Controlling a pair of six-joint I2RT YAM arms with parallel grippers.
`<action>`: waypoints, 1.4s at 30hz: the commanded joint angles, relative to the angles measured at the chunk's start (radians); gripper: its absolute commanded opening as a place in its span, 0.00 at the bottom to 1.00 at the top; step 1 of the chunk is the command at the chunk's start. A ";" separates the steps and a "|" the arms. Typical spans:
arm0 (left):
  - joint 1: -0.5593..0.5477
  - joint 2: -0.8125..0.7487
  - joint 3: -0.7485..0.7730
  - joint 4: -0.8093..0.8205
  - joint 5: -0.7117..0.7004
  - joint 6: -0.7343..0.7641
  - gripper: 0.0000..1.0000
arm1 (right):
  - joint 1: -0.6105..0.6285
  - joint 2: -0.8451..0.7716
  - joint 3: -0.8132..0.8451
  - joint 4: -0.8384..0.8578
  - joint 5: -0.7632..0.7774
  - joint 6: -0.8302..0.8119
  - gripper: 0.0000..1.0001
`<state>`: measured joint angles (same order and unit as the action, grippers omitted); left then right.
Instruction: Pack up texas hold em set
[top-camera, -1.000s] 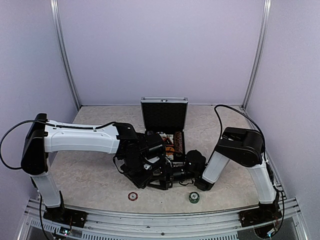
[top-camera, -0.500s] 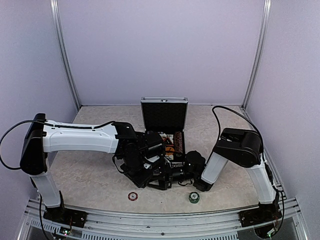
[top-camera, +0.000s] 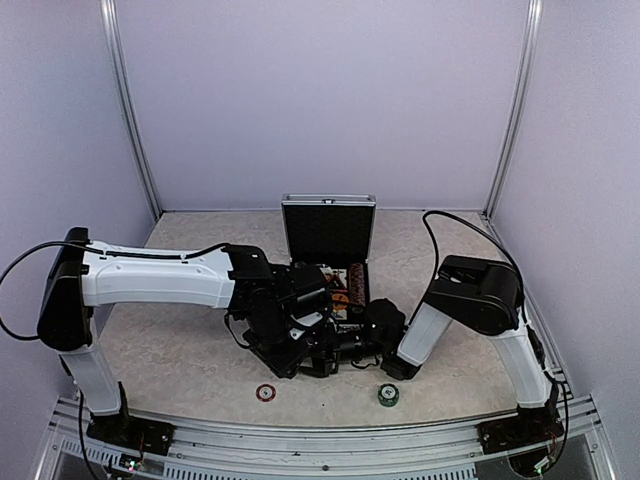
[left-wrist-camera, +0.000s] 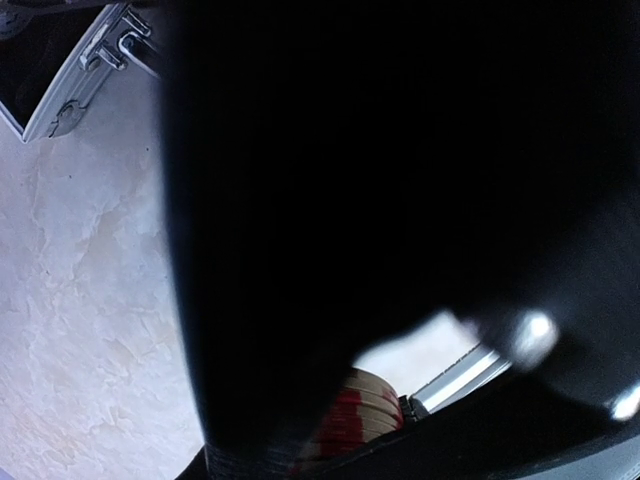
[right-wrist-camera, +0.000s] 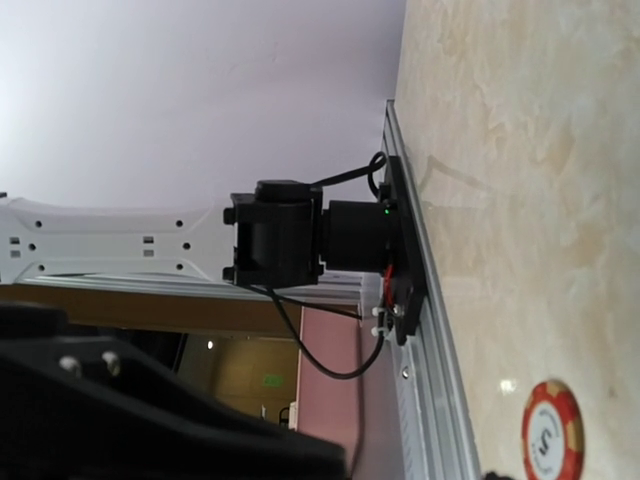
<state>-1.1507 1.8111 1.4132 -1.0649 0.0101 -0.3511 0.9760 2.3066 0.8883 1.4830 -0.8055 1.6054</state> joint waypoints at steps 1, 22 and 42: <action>-0.014 -0.025 -0.005 0.017 0.028 0.020 0.00 | 0.007 -0.021 0.017 -0.060 -0.004 -0.041 0.66; -0.013 -0.030 -0.051 0.032 0.028 0.026 0.04 | -0.005 -0.125 -0.012 -0.243 -0.059 -0.203 0.32; -0.008 -0.024 -0.057 0.044 0.028 0.032 0.03 | -0.017 -0.117 -0.019 -0.207 -0.084 -0.191 0.45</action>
<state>-1.1515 1.7996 1.3640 -1.0092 0.0174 -0.3500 0.9634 2.2082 0.8768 1.2549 -0.8646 1.4319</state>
